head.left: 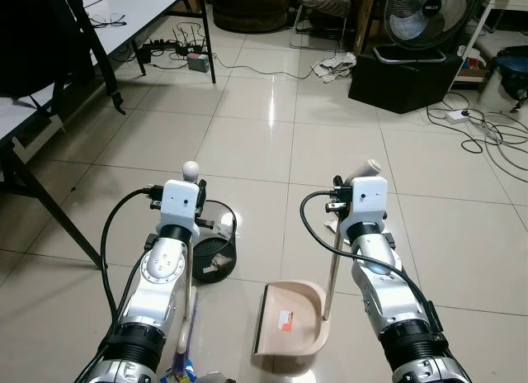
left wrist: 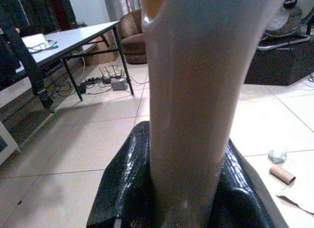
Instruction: Sweep floor
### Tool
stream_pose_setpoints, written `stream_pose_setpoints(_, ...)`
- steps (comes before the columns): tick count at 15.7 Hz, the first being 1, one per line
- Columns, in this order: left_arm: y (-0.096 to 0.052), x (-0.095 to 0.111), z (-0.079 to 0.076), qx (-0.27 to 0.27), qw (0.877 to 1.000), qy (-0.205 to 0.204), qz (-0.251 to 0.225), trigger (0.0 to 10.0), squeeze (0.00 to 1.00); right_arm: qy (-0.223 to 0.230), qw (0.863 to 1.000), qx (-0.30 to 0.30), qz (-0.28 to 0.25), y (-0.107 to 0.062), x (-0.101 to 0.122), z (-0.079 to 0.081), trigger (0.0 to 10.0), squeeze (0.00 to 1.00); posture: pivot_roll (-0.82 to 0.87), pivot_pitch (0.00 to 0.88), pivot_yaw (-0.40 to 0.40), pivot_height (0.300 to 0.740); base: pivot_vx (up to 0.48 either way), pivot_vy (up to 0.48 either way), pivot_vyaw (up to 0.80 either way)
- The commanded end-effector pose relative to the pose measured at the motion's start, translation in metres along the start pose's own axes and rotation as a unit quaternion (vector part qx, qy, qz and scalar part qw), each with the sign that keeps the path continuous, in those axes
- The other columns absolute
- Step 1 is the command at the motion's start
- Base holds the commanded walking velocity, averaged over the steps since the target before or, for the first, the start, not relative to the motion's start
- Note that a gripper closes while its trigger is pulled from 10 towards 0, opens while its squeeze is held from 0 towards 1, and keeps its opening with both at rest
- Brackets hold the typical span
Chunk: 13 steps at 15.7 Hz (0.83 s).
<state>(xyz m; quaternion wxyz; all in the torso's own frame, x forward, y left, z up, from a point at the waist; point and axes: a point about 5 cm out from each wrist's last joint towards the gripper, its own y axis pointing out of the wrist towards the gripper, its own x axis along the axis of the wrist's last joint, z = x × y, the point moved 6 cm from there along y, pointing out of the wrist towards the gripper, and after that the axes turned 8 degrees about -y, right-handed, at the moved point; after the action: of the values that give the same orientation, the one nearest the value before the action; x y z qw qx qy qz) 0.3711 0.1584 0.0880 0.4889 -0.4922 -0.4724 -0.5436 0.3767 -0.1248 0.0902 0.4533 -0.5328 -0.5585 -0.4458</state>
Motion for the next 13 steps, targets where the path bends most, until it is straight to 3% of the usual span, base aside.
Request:
stream_pose_setpoints(1, 0.0042, 0.0096, 0.0005, -0.003, 1.0, 0.009, -0.017, 10.0, 0.0, 0.003, 1.0, -0.004, -0.026, 0.0047, 0.0134, -0.0001, 10.0, 0.0, -0.03, 0.0, 0.044, 0.74, 0.0, 0.0, 0.0)
stream_pose_setpoints(13, 0.0036, 0.0082, -0.0036, -0.015, 1.0, -0.002, -0.013, 10.0, 0.0, -0.002, 1.0, 0.001, -0.03, 0.0045, 0.0144, 0.0019, 10.0, 0.0, -0.03, 0.0, 0.047, 0.74, 0.0, 0.0, 0.0)
